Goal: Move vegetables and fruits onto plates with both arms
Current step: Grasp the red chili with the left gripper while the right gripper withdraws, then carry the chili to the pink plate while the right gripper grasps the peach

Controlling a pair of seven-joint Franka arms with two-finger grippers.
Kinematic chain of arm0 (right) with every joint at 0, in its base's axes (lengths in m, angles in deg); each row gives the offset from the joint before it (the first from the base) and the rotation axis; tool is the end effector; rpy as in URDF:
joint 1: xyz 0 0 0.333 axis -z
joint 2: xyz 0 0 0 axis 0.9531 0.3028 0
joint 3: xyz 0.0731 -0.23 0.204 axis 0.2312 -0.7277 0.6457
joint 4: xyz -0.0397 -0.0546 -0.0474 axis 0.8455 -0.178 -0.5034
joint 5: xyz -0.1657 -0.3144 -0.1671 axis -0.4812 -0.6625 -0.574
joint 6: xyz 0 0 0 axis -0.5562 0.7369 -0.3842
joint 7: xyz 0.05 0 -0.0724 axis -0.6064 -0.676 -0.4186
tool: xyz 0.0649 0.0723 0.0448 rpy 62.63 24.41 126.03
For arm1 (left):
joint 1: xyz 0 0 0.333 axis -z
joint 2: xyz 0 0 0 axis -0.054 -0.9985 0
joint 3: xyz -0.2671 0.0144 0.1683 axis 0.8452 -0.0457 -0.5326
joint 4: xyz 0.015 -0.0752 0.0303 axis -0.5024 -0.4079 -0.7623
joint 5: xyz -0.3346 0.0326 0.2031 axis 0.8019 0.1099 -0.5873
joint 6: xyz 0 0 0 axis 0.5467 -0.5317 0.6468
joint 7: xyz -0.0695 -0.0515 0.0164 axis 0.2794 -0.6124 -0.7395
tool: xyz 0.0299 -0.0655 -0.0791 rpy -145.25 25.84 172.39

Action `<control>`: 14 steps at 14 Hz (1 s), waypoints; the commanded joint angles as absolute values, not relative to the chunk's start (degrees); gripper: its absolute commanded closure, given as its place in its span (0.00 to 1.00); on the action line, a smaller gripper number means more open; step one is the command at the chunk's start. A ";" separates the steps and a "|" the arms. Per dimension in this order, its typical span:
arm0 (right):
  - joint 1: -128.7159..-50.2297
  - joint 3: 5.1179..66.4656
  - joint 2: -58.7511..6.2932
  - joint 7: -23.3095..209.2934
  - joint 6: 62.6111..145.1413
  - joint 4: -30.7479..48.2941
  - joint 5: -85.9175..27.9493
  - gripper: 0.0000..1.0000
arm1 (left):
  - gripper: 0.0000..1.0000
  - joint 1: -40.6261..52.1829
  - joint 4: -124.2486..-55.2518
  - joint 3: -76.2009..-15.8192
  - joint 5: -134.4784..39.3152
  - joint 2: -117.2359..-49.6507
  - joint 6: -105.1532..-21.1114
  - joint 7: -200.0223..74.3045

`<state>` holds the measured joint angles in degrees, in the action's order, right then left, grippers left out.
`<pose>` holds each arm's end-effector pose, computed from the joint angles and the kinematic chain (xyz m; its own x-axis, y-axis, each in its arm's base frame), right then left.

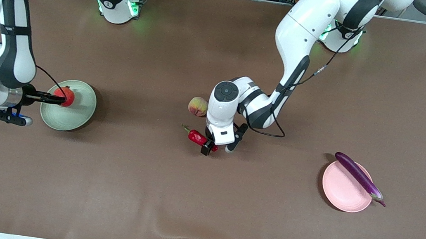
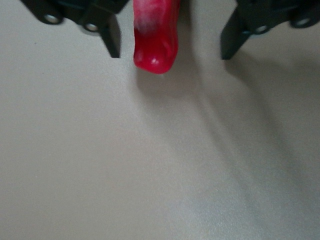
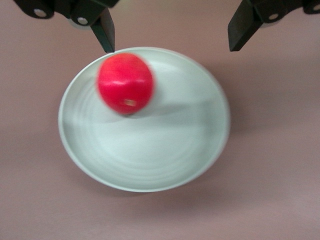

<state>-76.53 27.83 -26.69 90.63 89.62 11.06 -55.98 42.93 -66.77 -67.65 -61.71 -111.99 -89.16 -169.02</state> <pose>0.5997 -0.0726 0.3169 0.9133 -0.1538 -0.3771 -0.1942 -0.9784 -0.0712 0.5499 -0.5220 0.1781 0.4272 0.9037 0.0276 0.8760 -0.4212 0.2349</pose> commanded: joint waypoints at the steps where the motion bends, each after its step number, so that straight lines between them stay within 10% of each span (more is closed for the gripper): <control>1: -79.92 28.06 -26.23 80.87 84.60 5.57 -53.36 0.00 | 1.00 44.10 -65.36 -68.99 -61.41 -112.58 -89.76 -170.31; 14: -96.44 28.67 -27.55 50.81 83.52 2.65 -41.14 0.00 | 1.00 33.31 -66.59 -68.64 -60.71 -99.41 -65.17 -150.31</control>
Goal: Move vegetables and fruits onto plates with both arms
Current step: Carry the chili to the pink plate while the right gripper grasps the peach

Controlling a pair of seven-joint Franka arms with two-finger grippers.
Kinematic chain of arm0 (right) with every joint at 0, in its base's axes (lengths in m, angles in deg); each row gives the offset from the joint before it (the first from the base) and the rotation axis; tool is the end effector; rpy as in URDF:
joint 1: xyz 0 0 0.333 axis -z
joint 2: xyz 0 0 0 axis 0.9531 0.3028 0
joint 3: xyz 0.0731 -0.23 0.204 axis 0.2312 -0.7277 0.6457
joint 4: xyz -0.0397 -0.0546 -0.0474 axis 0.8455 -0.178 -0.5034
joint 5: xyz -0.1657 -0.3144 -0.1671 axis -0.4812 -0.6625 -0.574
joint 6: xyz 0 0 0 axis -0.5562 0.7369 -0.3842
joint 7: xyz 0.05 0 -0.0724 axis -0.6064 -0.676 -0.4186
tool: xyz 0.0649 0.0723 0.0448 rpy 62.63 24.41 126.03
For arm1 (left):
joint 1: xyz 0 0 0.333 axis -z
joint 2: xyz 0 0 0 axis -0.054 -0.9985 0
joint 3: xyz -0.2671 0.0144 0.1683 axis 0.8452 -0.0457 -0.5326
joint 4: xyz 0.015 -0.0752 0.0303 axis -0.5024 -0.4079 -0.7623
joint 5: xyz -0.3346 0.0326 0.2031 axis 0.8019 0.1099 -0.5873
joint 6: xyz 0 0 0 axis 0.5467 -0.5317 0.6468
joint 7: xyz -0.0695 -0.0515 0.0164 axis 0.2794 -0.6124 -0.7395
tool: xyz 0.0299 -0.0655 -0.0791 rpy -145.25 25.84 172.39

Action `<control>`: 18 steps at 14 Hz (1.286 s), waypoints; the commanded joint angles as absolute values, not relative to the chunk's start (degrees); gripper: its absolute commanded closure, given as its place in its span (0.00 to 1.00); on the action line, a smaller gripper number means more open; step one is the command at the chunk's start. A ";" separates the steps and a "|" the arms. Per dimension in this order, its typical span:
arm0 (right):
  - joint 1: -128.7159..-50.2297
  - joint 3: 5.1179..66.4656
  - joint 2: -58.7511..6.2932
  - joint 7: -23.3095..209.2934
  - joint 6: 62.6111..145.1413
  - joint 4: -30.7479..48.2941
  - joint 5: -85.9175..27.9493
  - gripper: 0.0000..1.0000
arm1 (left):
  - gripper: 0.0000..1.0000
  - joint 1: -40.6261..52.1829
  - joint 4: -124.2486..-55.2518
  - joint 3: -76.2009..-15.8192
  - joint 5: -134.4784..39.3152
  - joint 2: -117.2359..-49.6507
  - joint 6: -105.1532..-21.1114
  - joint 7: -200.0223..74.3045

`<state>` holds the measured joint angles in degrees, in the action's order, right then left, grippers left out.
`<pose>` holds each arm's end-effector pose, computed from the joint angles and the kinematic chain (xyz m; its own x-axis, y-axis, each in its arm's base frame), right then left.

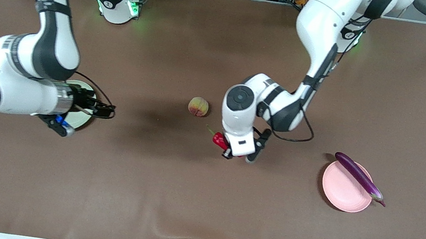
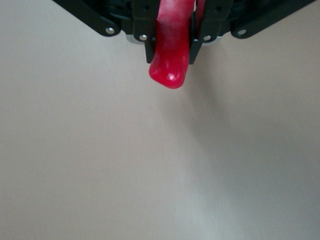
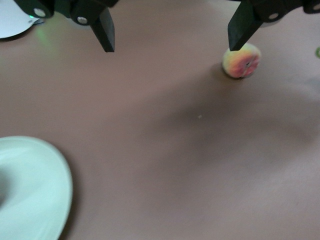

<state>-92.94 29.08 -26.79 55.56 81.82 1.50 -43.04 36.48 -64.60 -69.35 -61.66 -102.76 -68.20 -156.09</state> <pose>0.6138 0.1456 0.3850 0.7836 -0.4298 -0.4486 -0.5000 -0.8649 -0.0446 0.6112 -0.4346 0.2816 0.4762 0.8696 0.1306 0.8709 -0.4869 0.0662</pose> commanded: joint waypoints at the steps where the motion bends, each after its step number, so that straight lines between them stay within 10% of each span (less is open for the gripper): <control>1: -98.72 28.67 -27.37 48.17 84.57 2.74 -41.05 0.00 | 1.00 31.12 -66.59 -68.56 -60.70 -98.61 -63.67 -146.53; 10: -121.57 28.67 -23.34 25.75 103.39 9.33 -40.78 0.00 | 1.00 8.97 -66.33 -68.73 -59.65 -96.84 -57.94 -111.35; 18: -125.81 28.67 -14.10 22.66 116.04 8.63 -41.66 0.00 | 1.00 2.35 -66.41 -68.82 -60.09 -104.31 -68.38 -107.38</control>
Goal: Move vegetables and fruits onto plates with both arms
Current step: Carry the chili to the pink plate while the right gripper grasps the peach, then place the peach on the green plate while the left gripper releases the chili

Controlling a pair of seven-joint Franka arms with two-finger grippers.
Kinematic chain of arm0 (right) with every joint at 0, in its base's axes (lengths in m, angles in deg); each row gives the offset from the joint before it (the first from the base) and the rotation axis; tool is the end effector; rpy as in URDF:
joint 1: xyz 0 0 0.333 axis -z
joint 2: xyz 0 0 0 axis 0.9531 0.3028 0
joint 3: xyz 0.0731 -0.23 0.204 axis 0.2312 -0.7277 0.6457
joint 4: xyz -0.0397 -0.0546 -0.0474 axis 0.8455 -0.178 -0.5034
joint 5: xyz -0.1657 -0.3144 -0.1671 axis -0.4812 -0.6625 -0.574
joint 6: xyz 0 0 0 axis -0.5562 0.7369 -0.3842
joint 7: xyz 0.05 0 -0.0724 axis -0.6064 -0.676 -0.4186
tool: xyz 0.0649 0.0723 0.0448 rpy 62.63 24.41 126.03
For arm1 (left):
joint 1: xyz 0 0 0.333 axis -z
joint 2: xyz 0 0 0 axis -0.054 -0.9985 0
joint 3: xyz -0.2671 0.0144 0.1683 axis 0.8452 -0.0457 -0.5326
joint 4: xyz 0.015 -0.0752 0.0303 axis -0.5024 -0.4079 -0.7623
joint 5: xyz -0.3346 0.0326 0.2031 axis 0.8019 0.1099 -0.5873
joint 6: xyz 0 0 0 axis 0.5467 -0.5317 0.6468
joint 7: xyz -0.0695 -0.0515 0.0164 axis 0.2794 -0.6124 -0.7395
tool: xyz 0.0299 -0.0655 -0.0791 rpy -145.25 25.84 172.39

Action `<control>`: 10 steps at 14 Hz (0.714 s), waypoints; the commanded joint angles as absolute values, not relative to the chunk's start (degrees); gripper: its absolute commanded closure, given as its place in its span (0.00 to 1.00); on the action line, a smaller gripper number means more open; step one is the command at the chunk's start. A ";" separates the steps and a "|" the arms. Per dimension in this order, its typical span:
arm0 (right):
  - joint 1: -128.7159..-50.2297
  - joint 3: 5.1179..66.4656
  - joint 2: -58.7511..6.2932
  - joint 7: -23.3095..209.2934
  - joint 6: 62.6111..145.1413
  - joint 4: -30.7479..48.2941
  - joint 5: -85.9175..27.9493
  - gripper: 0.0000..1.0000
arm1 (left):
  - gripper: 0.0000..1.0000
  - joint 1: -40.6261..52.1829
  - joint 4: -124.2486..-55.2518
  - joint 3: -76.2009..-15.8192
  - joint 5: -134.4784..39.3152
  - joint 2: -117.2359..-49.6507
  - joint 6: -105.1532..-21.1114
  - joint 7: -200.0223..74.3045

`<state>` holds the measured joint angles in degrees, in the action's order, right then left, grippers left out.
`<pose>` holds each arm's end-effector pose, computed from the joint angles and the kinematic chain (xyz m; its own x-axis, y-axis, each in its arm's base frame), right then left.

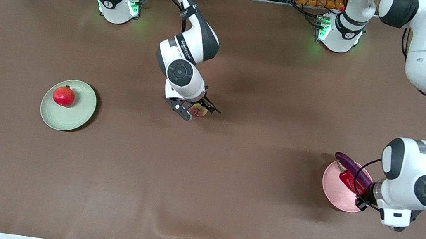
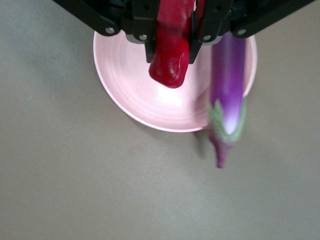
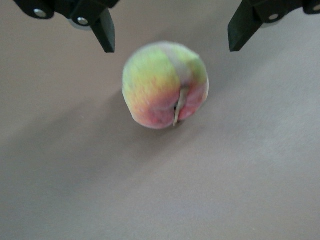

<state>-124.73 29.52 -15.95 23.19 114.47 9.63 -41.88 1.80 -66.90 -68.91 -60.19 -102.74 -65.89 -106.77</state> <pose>0.4811 0.4464 0.2354 0.7657 -0.6005 -0.2302 -0.6101 -0.7915 0.0354 0.7363 -0.0132 0.2594 0.6831 0.7276 0.0633 0.7298 -0.6767 -0.0977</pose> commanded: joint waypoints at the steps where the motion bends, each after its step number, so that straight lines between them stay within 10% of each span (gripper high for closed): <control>1: -125.64 28.67 -13.92 22.83 116.05 8.54 -42.10 0.00 | 1.00 2.35 -66.41 -68.82 -60.09 -104.84 -69.53 -107.47; 4: -126.07 28.67 -12.87 22.66 117.18 8.63 -43.15 0.00 | 0.95 2.35 -66.50 -68.82 -60.18 -105.54 -69.81 -107.12; 5: -126.16 28.67 -12.78 22.74 117.80 8.72 -43.24 0.08 | 0.59 2.18 -66.50 -68.82 -60.18 -105.72 -69.81 -106.86; 6: -126.16 28.67 -12.78 23.01 117.63 8.72 -44.11 0.43 | 0.01 1.92 -66.50 -68.91 -60.26 -105.72 -69.81 -106.68; 8: -126.16 28.67 -12.78 23.10 117.28 8.72 -45.70 0.95 | 0.00 1.83 -66.50 -68.99 -60.35 -105.46 -69.81 -106.68; 10: -125.03 28.67 -13.91 23.71 113.53 7.76 -45.70 1.00 | 0.00 1.83 -66.50 -68.99 -60.35 -105.46 -69.81 -106.68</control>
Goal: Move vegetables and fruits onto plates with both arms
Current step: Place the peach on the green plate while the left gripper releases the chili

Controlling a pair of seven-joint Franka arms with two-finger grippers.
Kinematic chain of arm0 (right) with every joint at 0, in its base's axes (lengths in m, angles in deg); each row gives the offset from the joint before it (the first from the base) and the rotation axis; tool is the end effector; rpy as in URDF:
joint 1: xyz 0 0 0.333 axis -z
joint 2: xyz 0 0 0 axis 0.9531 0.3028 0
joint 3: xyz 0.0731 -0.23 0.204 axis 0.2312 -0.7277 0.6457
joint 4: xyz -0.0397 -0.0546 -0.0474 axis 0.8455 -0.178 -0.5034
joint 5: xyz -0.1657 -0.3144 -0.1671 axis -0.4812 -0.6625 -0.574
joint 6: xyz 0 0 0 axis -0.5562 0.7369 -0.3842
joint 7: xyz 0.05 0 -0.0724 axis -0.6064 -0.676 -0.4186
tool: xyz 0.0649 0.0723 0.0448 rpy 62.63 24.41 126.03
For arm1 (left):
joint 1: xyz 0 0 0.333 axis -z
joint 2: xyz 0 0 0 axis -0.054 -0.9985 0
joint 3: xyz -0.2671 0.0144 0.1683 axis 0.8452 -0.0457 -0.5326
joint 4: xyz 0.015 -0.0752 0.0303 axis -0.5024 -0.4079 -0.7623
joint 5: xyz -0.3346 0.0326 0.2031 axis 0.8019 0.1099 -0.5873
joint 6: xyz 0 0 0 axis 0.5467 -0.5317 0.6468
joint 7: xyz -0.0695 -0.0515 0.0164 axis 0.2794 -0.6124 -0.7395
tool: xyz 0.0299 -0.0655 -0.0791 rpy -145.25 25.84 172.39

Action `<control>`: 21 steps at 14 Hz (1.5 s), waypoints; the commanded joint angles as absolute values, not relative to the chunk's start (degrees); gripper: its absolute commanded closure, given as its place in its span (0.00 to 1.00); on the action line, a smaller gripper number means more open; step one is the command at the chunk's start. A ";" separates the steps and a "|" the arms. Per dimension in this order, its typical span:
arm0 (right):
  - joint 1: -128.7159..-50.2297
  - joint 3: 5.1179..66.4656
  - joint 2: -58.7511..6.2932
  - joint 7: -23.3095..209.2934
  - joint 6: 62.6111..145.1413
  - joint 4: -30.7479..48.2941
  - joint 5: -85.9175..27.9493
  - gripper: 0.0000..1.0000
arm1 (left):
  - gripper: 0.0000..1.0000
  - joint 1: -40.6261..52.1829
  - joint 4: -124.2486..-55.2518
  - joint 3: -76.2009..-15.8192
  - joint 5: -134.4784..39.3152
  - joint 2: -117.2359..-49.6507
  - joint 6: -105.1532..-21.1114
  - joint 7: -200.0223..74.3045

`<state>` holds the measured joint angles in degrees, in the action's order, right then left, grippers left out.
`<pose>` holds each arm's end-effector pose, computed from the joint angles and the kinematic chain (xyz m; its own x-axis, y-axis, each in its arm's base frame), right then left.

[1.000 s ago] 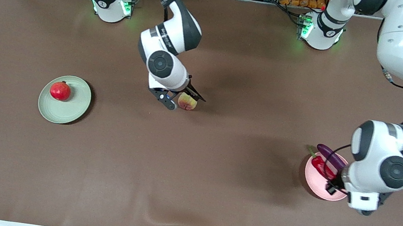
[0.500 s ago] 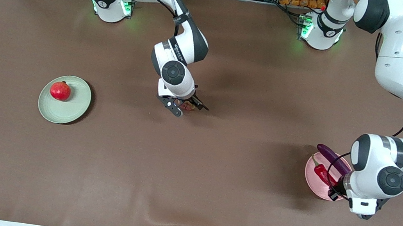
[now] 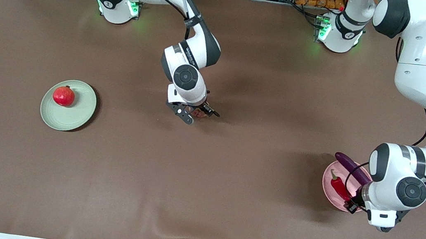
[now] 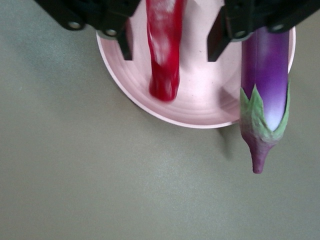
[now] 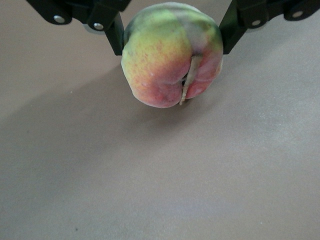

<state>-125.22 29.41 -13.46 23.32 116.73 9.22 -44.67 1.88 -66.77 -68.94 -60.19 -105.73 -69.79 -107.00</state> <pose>0.4817 0.4481 0.2129 0.7948 -0.5800 -0.1786 -0.5819 -0.8119 0.0467 0.7396 -0.0147 0.2277 0.6853 0.7242 0.0761 0.7282 -0.6801 -0.0847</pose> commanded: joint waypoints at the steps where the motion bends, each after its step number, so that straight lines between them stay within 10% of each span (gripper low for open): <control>1: -123.28 28.41 -15.05 23.97 108.11 5.57 -45.88 1.00 | 0.00 1.83 -66.42 -68.99 -60.35 -105.37 -69.81 -106.68; 9: -100.18 26.65 -22.80 59.87 83.80 0.45 -50.70 1.00 | 0.00 1.83 -65.98 -69.17 -60.26 -103.88 -69.81 -104.06; 17: -84.08 26.56 -22.01 90.31 92.91 7.39 -58.53 1.00 | 0.00 2.61 -68.95 -68.82 -60.53 -96.60 -59.03 -95.63; 21: -82.22 26.65 -21.57 93.41 97.50 10.82 -58.54 1.00 | 0.00 2.53 -85.18 -68.56 -60.53 -83.44 -57.59 -93.68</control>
